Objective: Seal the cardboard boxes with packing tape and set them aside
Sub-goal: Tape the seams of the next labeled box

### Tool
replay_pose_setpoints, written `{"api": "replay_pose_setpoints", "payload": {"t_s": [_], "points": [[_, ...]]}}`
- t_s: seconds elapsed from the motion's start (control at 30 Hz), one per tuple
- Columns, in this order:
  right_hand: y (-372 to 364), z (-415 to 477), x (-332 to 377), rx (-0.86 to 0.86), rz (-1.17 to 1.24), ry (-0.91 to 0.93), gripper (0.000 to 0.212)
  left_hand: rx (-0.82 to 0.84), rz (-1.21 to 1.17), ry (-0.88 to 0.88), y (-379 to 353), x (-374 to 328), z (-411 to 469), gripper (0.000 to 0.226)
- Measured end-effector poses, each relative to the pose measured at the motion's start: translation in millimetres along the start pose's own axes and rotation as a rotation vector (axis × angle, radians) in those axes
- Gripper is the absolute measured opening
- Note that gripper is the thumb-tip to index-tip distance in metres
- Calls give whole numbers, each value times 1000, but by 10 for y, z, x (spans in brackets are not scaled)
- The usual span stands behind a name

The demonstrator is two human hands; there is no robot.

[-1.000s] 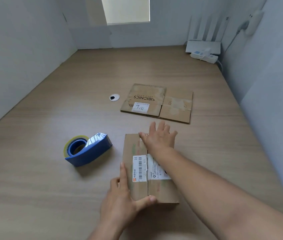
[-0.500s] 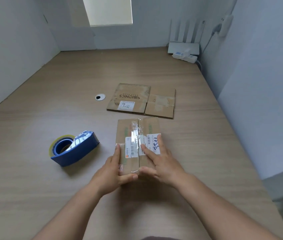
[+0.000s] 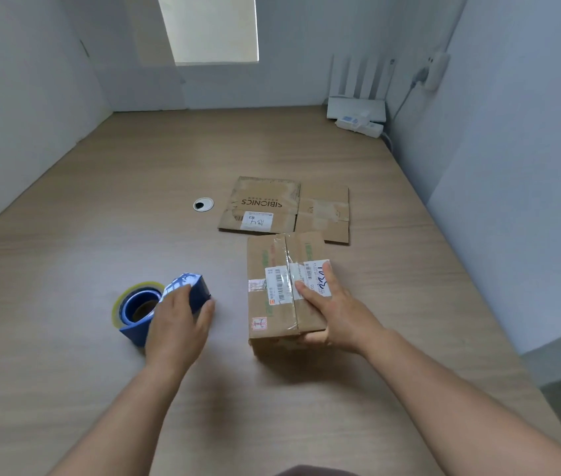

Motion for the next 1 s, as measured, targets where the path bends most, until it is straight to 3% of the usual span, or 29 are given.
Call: {"api": "replay_pose_setpoints", "payload": {"t_s": [0.17,0.33,0.47,0.63,0.73,0.87,1.0], "points": [[19,20,2,15,-11,-9,101,61,294,-47,-109,188,249,60],[87,-10,22,54,-77,-48,102,125,413,175,-130,402,386,67],[208,15,85,72,-38,-134,80,277,470,198,-184,514,533,53],[306,99,188,-32,58,-218,51,290,267,160,-161,562,680,39],[390,135,253,-168,136,-197,46,358,-13,83,-139,349,646,32],[598,87,419,-356,622,-183,40,575,-399,-20,50,-176,432,23],[697,20,589,-247,1013,-147,41,692,-523,-124,218,-530,238,24]]}}
Point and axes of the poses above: each hand's wrist, its own z-axis towards the middle knuckle, its own y-axis out of the back of the hand, x = y × z, the point moved 5 cm from there along z, towards the middle knuckle, and after that the axes turned 10 degrees about -x, right-handed, at the moved point
